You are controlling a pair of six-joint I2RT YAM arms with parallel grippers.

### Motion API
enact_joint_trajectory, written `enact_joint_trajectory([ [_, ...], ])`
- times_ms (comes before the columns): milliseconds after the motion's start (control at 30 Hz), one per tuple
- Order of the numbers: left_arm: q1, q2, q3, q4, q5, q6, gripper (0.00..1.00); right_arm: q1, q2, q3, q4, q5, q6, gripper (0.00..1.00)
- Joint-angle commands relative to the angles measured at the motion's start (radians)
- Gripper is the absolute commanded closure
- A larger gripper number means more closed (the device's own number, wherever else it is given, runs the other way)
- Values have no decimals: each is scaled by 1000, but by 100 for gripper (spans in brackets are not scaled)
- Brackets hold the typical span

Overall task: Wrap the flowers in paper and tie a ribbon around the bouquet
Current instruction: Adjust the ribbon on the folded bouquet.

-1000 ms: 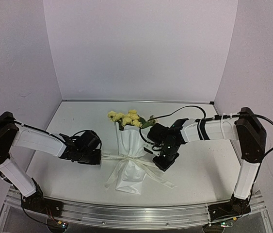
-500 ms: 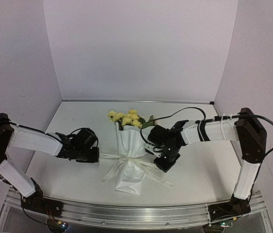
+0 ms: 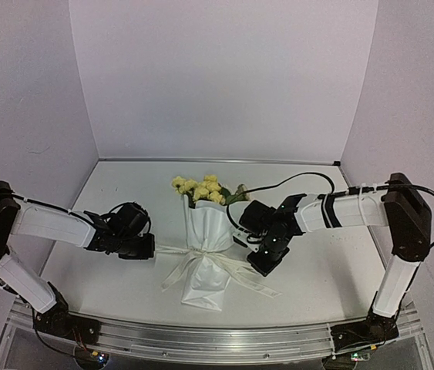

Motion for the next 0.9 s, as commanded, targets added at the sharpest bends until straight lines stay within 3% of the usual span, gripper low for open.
enact_joint_trajectory([
  [0,38,-14,-16,-19,-36,20,100,9,-63,-15,-142,-66,25,98],
  [67,39,-9,-9,-6,-16,42,100,20,-85,3,-137,-94,20,79],
  [200,39,-5,3,2,13,69,100,19,-100,59,-130,-105,21,65],
  [400,39,-7,7,7,28,89,100,-11,-27,193,-129,-80,33,62],
  [533,39,-4,8,11,42,93,100,-9,53,278,-130,-143,27,62],
  [867,39,3,7,20,64,99,100,37,161,370,-135,-154,-39,44],
])
